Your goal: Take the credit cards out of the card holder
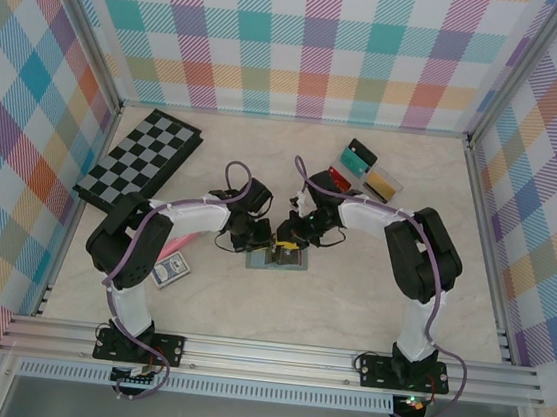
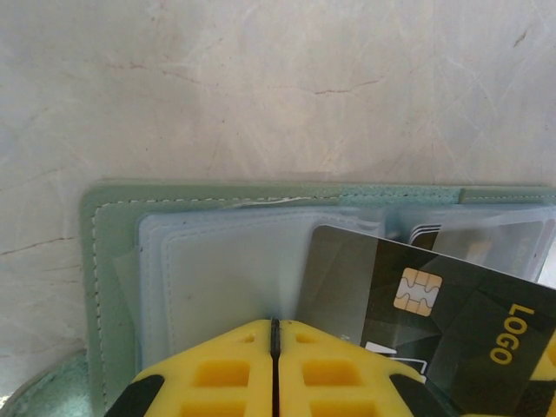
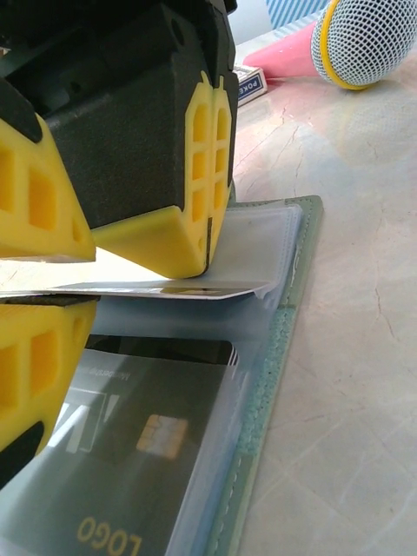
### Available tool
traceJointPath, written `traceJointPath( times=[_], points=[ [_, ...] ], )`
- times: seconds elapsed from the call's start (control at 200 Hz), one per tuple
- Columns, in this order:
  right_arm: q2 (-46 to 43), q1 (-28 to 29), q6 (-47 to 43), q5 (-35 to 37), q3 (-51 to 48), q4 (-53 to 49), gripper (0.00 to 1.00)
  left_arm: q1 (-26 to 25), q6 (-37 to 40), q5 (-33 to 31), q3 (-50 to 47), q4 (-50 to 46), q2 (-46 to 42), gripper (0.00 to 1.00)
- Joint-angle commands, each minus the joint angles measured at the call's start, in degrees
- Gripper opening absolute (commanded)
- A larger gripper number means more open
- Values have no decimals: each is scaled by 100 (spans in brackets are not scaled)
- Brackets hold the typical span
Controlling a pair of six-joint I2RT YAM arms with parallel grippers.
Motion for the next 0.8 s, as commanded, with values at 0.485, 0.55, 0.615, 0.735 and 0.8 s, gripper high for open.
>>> traceJointPath(
  times=[0.485, 0.55, 0.615, 0.735, 0.8],
  points=[
    [-1280, -151, -490, 608, -295, -528, 0, 7, 167, 20, 488, -693, -612, 39],
    [-1506, -193, -511, 619, -366, -537, 0, 48, 176, 18, 529, -737, -818, 45],
    [-1719, -260, -520, 500, -427, -453, 0, 124, 175, 31, 506, -723, -1073, 52],
    [-1989, -458, -490, -84, -490, -119, 0, 369, 187, 316, 400, -543, -1537, 63],
    [-2032, -593, -459, -502, -475, 115, 0, 532, 142, 569, 303, -360, -1777, 69]
  ],
)
